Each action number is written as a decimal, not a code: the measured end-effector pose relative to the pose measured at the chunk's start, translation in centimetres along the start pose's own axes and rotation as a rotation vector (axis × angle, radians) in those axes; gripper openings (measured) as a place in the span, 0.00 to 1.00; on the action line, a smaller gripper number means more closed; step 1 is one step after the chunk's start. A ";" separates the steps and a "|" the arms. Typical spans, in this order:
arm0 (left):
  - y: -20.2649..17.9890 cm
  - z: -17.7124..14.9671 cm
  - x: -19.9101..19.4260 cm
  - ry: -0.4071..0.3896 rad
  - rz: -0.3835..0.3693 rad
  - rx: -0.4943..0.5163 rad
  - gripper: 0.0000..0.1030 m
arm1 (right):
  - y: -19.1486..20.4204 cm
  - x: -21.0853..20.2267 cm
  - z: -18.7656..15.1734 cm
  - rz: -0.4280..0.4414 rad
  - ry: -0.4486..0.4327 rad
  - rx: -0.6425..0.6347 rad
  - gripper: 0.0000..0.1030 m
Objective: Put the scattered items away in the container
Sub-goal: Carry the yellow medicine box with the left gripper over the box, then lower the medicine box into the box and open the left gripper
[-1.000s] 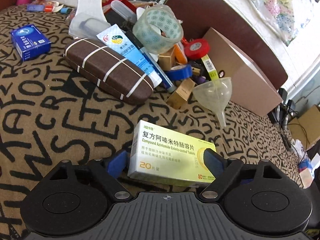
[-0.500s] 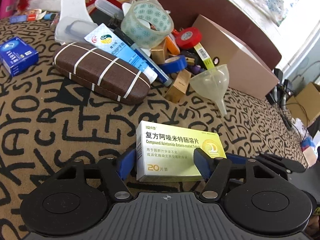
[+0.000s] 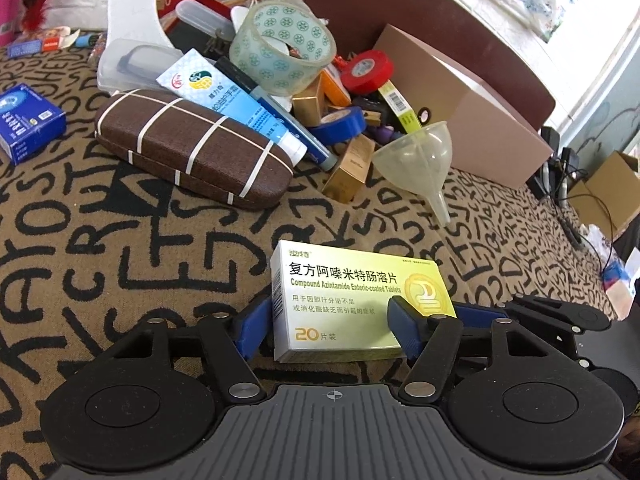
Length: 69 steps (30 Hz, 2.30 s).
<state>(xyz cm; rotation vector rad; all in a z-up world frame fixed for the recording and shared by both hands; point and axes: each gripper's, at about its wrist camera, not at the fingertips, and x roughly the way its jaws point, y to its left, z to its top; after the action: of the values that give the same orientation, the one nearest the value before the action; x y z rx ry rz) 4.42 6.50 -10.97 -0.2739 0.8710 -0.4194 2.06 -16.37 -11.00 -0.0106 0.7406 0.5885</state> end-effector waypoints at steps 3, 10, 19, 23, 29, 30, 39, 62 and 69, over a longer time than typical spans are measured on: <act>-0.4 -0.1 0.2 -0.002 0.013 0.020 0.74 | 0.1 0.3 0.0 -0.004 0.002 -0.006 0.58; -1.2 0.5 -0.6 -0.017 0.019 -0.030 0.71 | 0.2 -0.2 0.3 -0.018 -0.003 -0.010 0.57; -6.8 5.7 -2.3 -0.141 -0.050 0.083 0.72 | -1.0 -5.8 2.9 -0.076 -0.149 -0.045 0.57; -10.8 9.6 -1.4 -0.200 -0.076 0.164 0.72 | -3.5 -8.3 5.4 -0.126 -0.218 -0.042 0.57; -16.6 16.2 1.7 -0.250 -0.115 0.198 0.72 | -8.7 -11.4 10.2 -0.217 -0.304 -0.034 0.57; -17.4 17.4 2.4 -0.247 -0.123 0.193 0.71 | -9.8 -11.7 11.1 -0.229 -0.315 -0.027 0.57; -23.7 25.6 10.7 -0.173 -0.142 0.151 0.74 | -20.3 -12.9 18.0 -0.299 -0.284 0.052 0.58; -26.2 28.8 31.8 0.108 -0.063 0.044 0.78 | -39.3 -3.5 19.4 -0.293 0.091 0.271 0.63; -26.5 28.9 33.4 0.158 -0.043 0.019 0.80 | -39.0 -1.1 20.5 -0.367 0.203 0.208 0.66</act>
<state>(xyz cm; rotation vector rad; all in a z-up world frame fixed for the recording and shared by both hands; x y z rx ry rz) 39.75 -30.55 -5.25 -0.2443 1.0166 -0.4944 34.25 -45.31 -2.53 -0.0136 0.9677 0.1590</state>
